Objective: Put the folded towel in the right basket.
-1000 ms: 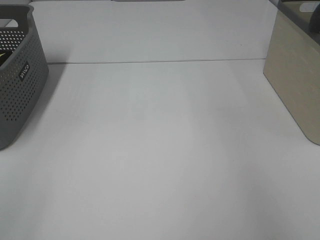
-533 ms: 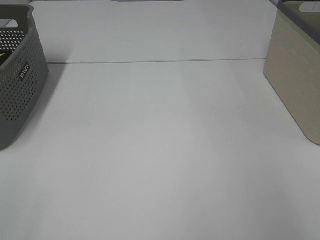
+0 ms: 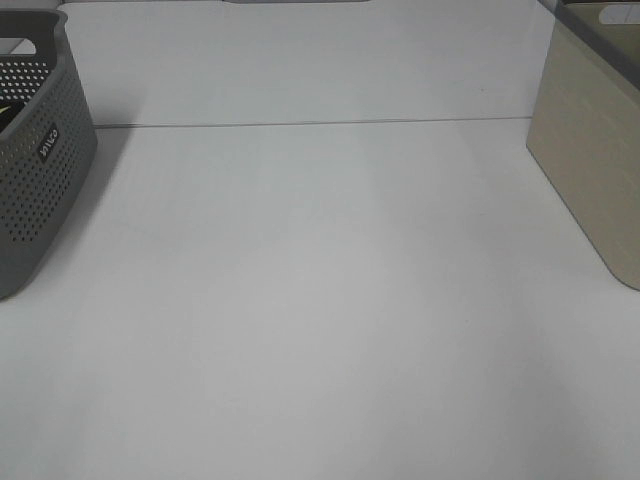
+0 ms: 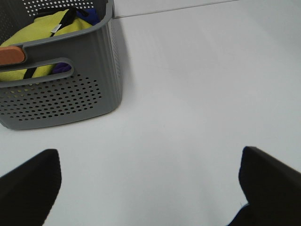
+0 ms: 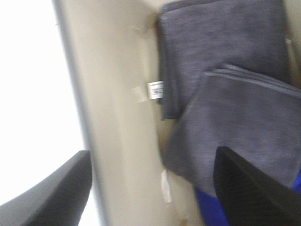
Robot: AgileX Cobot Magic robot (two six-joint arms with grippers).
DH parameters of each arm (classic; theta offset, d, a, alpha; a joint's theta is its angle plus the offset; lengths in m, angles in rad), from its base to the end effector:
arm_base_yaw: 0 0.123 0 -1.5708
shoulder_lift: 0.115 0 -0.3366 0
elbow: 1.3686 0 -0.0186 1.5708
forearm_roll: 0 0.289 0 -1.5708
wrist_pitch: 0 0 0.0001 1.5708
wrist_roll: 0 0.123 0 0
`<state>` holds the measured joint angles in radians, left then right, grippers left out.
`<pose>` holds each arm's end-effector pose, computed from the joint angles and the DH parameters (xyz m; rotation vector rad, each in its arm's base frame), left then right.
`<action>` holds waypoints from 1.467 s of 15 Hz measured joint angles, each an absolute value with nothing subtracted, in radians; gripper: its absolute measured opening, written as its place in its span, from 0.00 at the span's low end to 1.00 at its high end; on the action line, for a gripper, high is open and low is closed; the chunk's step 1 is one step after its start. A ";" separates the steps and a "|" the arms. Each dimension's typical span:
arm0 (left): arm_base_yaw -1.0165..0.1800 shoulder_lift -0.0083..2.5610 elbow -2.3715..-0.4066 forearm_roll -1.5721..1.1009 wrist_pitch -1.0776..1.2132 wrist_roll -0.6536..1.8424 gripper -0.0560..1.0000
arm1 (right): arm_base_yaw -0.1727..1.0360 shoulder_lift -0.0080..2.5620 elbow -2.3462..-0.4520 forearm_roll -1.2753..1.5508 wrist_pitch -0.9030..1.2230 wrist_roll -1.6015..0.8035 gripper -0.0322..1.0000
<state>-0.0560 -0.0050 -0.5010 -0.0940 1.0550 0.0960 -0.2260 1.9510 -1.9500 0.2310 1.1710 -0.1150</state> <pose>0.0039 -0.0103 0.2824 0.1585 2.0239 -0.0871 0.4964 -0.0875 0.3568 0.1941 2.6118 0.1945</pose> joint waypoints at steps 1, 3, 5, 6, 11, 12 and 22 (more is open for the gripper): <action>-0.056 -0.005 -0.501 -0.094 1.055 0.096 0.98 | -0.207 1.943 -1.950 0.227 1.175 -0.115 0.70; -0.056 -0.005 -0.501 -0.094 1.055 0.096 0.98 | -0.118 1.902 -1.950 0.198 1.206 -0.115 0.70; -0.056 -0.005 -0.501 -0.094 1.055 0.096 0.98 | -0.025 1.840 -1.943 0.181 1.215 -0.105 0.70; -0.056 -0.005 -0.501 -0.094 1.055 0.096 0.98 | -0.013 1.809 -1.921 0.179 1.215 -0.090 0.70; -0.056 -0.005 -0.501 -0.094 1.055 0.096 0.98 | -0.014 1.556 -1.629 0.106 1.215 -0.065 0.70; -0.056 -0.005 -0.501 -0.094 1.055 0.096 0.98 | -0.014 1.480 -1.539 0.105 1.215 -0.062 0.70; -0.056 -0.005 -0.501 -0.094 1.055 0.096 0.98 | -0.014 0.634 -0.674 0.103 1.221 -0.069 0.70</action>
